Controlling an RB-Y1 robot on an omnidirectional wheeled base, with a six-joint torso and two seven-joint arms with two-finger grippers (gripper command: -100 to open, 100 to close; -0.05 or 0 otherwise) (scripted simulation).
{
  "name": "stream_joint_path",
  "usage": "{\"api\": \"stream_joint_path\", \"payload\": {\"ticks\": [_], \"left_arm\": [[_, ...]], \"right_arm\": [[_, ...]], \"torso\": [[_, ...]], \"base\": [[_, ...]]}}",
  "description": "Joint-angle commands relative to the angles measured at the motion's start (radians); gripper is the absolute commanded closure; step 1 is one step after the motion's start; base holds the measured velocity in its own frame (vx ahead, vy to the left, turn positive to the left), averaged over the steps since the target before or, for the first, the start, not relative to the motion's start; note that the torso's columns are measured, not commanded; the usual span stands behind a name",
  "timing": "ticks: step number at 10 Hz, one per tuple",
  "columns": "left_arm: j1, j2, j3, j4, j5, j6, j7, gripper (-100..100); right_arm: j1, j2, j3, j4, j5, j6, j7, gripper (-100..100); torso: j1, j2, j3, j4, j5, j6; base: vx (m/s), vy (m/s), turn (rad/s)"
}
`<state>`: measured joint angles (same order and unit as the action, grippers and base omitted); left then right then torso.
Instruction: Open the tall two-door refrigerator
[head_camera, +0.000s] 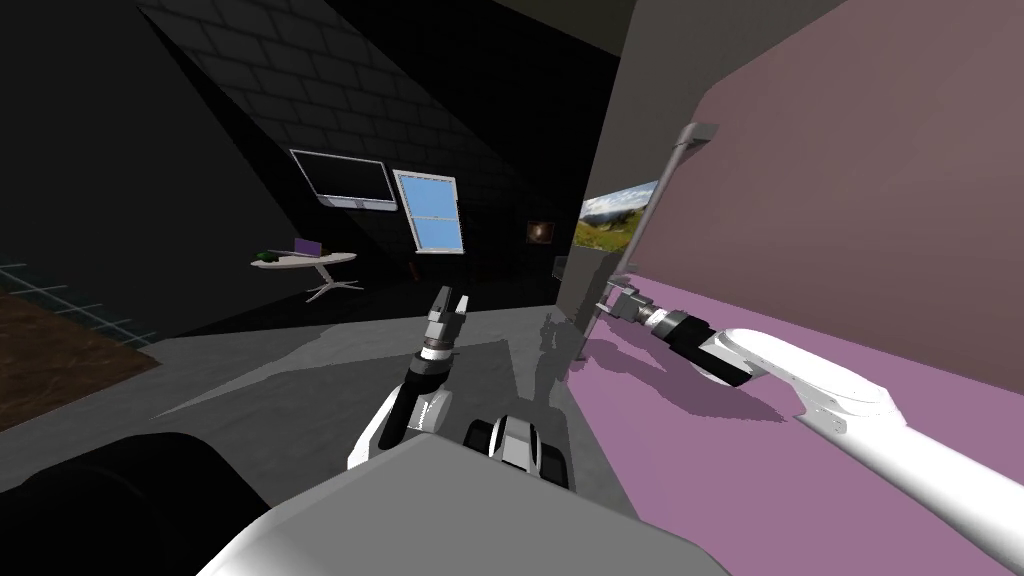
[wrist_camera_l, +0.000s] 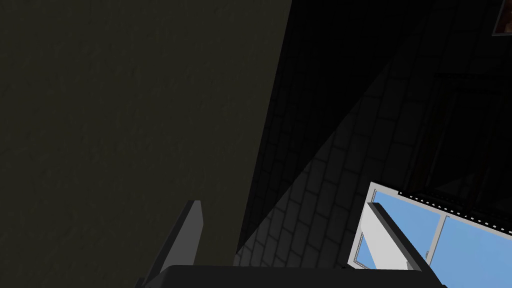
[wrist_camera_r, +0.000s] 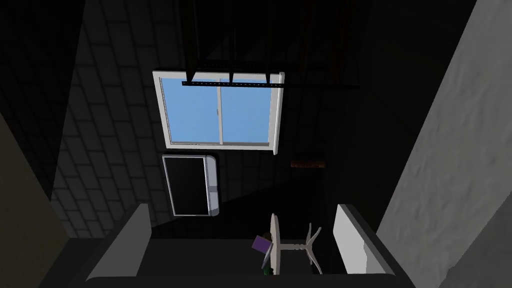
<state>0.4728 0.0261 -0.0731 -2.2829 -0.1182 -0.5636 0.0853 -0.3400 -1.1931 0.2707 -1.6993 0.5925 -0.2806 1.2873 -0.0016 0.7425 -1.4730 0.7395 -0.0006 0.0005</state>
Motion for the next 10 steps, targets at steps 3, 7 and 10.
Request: {"api": "stream_joint_path", "payload": {"ticks": [3, 7, 10], "left_arm": [[0.0, 0.0, 0.0, 0.0, 0.0, 0.0, 0.0, 0], [0.0, 0.0, 0.0, 0.0, 0.0, 0.0, 0.0, 0], [0.0, 0.0, 0.0, 0.0, 0.0, 0.0, 0.0, 0]], "right_arm": [[0.009, -0.002, -0.032, 0.092, 0.015, 0.045, 0.0, -100], [0.001, -0.003, -0.042, 0.155, 0.024, 0.07, -0.005, -100], [0.001, -0.001, -0.035, 0.114, 0.017, 0.051, -0.001, 100]], "torso": [[0.001, -0.005, -0.003, -0.001, 0.0, 0.0], [0.001, -0.005, -0.003, -0.002, 0.0, 0.0], [0.002, 0.001, 0.001, -0.001, 0.0, 0.0]], "base": [[0.143, -0.024, -0.049], [0.171, -0.021, -0.037], [-0.026, 0.006, 0.025]]}}
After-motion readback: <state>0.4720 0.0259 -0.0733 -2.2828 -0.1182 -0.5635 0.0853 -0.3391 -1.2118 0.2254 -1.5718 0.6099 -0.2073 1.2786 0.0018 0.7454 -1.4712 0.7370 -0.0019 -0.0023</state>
